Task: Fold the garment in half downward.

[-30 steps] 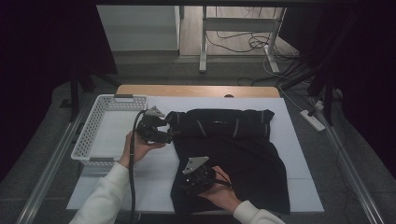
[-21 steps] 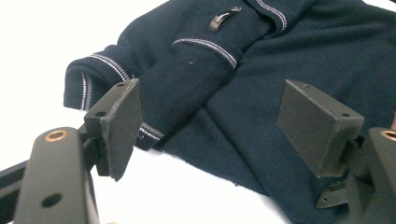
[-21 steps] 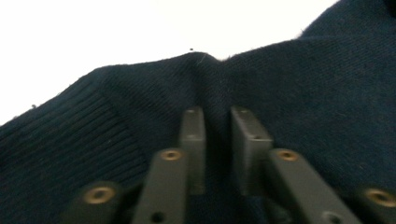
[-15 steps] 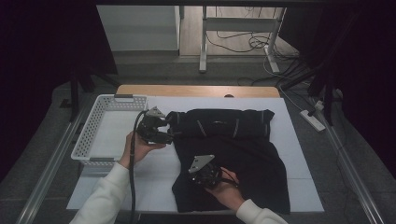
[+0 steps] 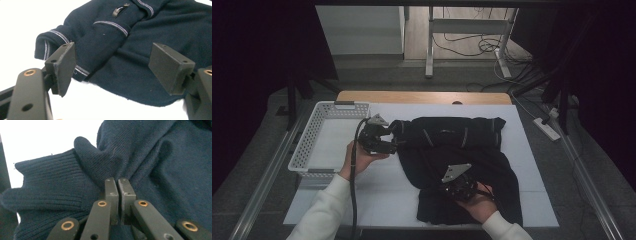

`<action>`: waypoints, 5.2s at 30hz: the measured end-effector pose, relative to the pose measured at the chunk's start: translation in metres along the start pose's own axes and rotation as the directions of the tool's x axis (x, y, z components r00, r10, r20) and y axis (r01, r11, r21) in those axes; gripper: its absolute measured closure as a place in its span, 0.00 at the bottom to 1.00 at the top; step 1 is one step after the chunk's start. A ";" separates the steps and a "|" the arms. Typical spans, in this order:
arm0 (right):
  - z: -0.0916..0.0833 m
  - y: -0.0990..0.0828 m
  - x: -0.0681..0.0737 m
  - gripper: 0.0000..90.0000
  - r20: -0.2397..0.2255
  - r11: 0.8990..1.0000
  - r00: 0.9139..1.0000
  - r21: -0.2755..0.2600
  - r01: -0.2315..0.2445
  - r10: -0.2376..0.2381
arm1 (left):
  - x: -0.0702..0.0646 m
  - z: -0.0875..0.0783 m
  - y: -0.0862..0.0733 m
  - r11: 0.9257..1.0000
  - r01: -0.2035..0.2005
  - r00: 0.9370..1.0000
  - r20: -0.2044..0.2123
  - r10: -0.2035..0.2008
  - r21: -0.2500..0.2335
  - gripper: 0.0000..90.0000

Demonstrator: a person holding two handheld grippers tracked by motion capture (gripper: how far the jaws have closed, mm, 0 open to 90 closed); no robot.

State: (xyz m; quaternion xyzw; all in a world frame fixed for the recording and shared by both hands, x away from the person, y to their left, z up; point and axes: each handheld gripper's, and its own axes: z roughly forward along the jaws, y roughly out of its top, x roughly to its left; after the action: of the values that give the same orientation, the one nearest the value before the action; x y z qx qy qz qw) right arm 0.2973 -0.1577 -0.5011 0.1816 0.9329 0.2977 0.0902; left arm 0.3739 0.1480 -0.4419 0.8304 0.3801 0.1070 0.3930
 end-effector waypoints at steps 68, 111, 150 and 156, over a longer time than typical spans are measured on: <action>0.107 0.108 0.030 0.92 -0.174 0.987 0.984 -0.159 0.017 -0.045 | 0.018 -0.034 -0.001 0.995 0.045 0.998 -0.038 -0.049 -0.094 0.26; 0.008 -0.018 0.050 0.34 -0.127 0.997 0.989 -0.028 0.069 -0.072 | 0.008 -0.018 -0.002 0.999 0.023 0.999 -0.030 -0.024 -0.042 0.25; 0.013 0.017 0.074 0.51 -0.179 0.973 0.974 -0.210 0.097 -0.136 | 0.005 -0.012 -0.002 1.000 0.016 1.000 -0.023 -0.016 -0.022 0.25; 0.032 0.037 0.087 0.42 -0.243 0.974 0.959 -0.203 0.099 -0.148 | 0.004 -0.012 -0.002 1.000 0.011 1.000 -0.023 -0.012 -0.022 0.25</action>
State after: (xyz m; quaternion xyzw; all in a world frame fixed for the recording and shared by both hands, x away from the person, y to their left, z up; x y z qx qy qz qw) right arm 0.2373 -0.0791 -0.5104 0.0731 0.9139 0.3994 0.0041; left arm 0.3698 0.1587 -0.4356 0.8226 0.3883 0.1185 0.3981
